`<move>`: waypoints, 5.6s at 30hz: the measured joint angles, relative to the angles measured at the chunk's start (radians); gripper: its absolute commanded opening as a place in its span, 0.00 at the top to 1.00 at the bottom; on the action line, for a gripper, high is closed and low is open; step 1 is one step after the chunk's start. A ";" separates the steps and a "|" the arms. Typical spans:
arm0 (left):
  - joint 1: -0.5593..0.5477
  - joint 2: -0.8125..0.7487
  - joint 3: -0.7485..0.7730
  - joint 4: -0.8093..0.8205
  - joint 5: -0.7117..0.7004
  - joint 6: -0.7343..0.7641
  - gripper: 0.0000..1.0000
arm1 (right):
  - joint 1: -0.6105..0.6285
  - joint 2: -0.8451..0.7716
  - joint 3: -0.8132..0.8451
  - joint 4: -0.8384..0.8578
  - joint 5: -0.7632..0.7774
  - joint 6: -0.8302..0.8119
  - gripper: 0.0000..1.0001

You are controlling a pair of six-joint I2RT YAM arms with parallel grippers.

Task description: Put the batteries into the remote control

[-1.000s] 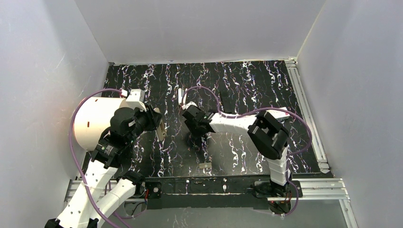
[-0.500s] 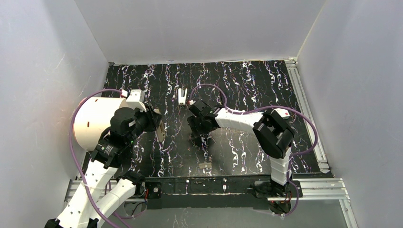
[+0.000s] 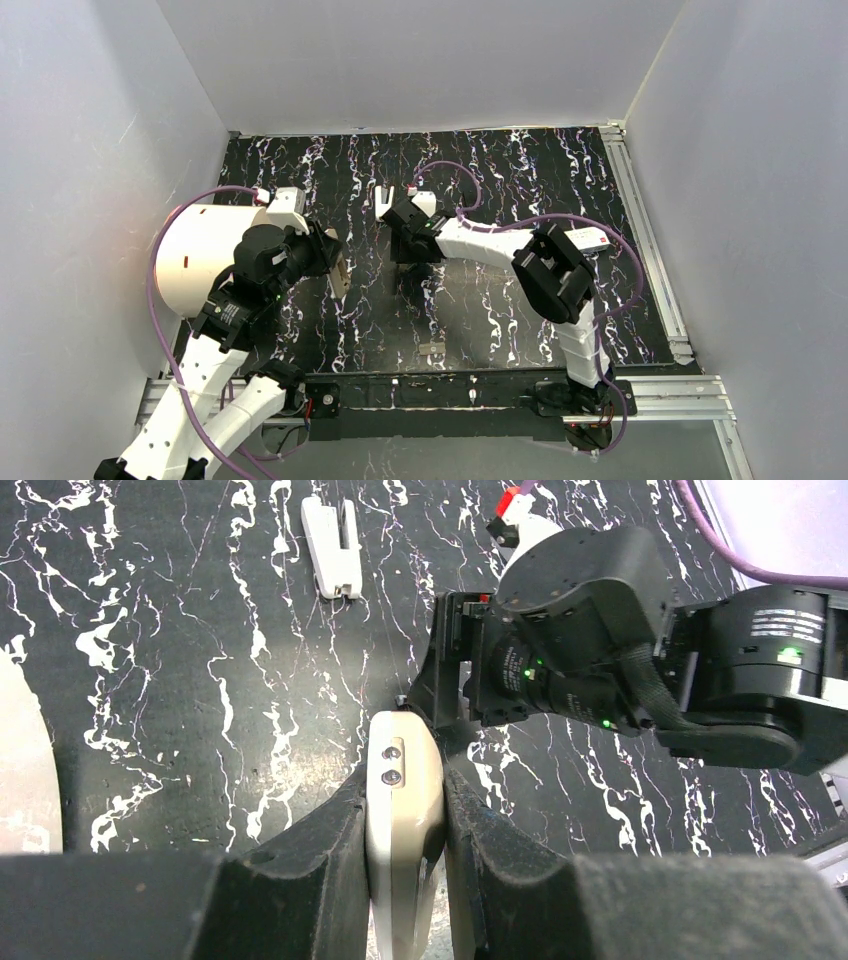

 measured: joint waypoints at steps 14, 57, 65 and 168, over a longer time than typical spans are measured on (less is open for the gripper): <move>0.000 0.014 0.000 0.001 0.015 -0.010 1.00 | 0.020 0.043 0.018 -0.068 0.084 0.024 0.44; 0.000 0.128 -0.014 0.172 0.266 -0.109 1.00 | 0.053 -0.201 -0.249 -0.045 0.196 -0.125 0.87; 0.000 0.315 -0.036 0.439 0.419 -0.269 1.00 | 0.011 -0.566 -0.344 0.017 0.232 -0.175 0.85; -0.021 0.665 0.065 0.825 0.649 -0.751 1.00 | -0.026 -1.058 -0.876 0.764 0.051 0.615 0.01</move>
